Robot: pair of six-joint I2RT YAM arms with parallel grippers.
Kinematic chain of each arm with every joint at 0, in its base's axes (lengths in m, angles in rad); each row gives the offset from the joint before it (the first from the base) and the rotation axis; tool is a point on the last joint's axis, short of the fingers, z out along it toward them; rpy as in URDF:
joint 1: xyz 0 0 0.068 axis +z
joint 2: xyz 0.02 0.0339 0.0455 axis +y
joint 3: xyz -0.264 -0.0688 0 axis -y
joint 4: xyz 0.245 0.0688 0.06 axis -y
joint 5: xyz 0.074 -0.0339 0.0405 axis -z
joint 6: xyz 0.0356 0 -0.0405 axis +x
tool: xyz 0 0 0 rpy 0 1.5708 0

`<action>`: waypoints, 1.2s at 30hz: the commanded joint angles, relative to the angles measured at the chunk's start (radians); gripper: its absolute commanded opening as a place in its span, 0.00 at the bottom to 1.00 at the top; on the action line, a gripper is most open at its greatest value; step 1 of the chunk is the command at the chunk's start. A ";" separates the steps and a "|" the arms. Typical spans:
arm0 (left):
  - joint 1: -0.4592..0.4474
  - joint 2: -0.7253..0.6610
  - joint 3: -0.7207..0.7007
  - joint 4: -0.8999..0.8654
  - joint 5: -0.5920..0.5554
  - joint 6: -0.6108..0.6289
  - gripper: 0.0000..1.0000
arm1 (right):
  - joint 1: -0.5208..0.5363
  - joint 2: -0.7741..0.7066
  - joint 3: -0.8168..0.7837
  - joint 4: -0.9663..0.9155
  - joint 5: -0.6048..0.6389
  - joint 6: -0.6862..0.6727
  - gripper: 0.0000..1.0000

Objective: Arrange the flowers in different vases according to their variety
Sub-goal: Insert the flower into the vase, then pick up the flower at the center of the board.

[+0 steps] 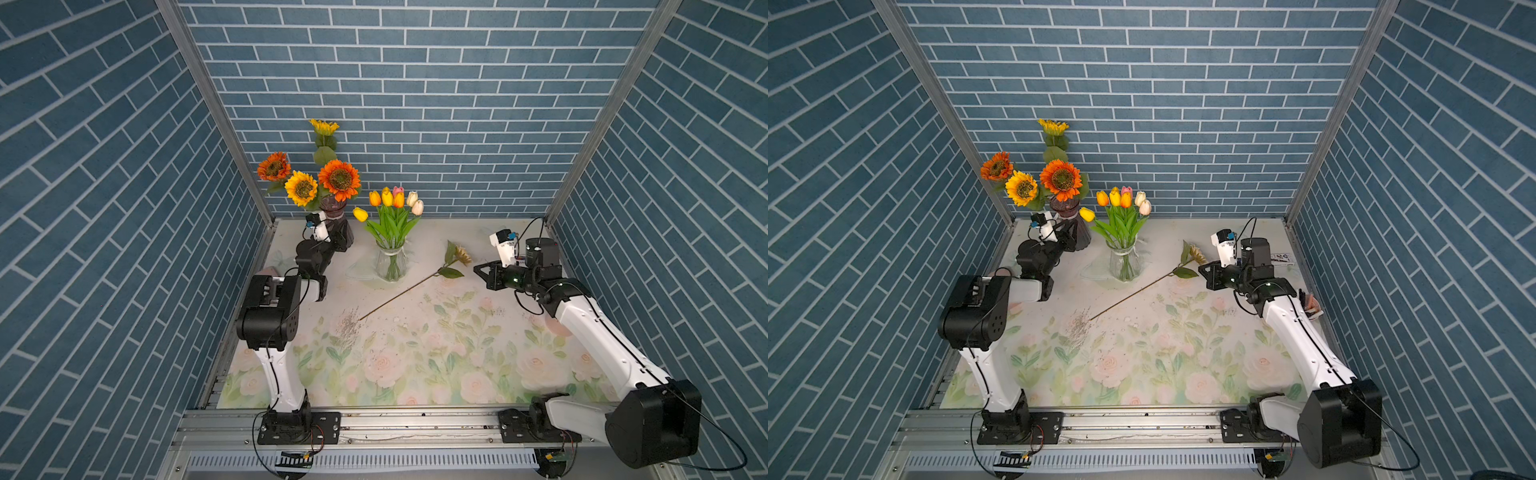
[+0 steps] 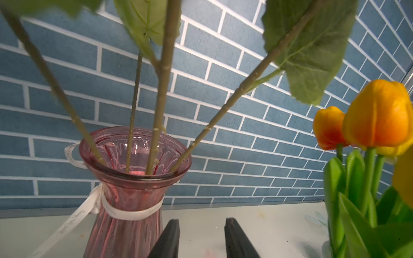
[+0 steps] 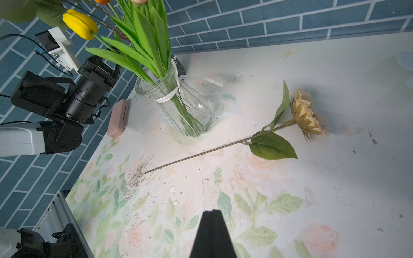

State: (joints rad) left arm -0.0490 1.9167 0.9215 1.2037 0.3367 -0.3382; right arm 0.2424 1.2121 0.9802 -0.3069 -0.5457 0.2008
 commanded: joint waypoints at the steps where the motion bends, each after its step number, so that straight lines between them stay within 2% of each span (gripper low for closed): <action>1: -0.005 -0.069 -0.047 -0.065 -0.002 -0.027 0.38 | 0.001 -0.037 -0.014 0.006 -0.002 -0.029 0.00; 8: -0.015 -0.208 -0.131 -0.308 -0.046 -0.136 0.38 | 0.001 -0.068 -0.055 0.014 -0.028 -0.017 0.00; 13: -0.077 -0.337 -0.186 -0.562 -0.126 -0.202 0.36 | 0.003 -0.101 -0.095 0.014 -0.030 -0.012 0.00; 19: -0.269 -0.614 -0.200 -0.908 -0.288 0.009 0.38 | 0.003 -0.170 -0.134 -0.015 -0.012 -0.005 0.00; 24: -0.400 -0.739 -0.145 -1.140 -0.231 0.160 0.49 | 0.003 -0.249 -0.147 -0.018 0.074 0.061 0.00; 28: -0.536 -0.683 -0.081 -1.262 -0.222 0.288 0.51 | 0.001 -0.325 -0.145 0.033 0.098 0.110 0.00; 31: -0.631 -0.556 -0.001 -1.340 -0.232 0.360 0.50 | -0.003 -0.349 -0.115 0.030 0.112 0.127 0.00; 33: -0.703 -0.455 0.068 -1.379 -0.287 0.408 0.47 | -0.008 -0.349 -0.093 0.008 0.121 0.127 0.00; 36: -0.757 -0.322 0.160 -1.398 -0.362 0.447 0.47 | -0.022 -0.355 -0.086 -0.013 0.130 0.124 0.00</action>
State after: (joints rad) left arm -0.7681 1.5196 1.0229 -0.0956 0.0566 0.0170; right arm 0.2321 0.8669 0.8680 -0.3069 -0.4458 0.2962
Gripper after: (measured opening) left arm 0.472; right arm 0.036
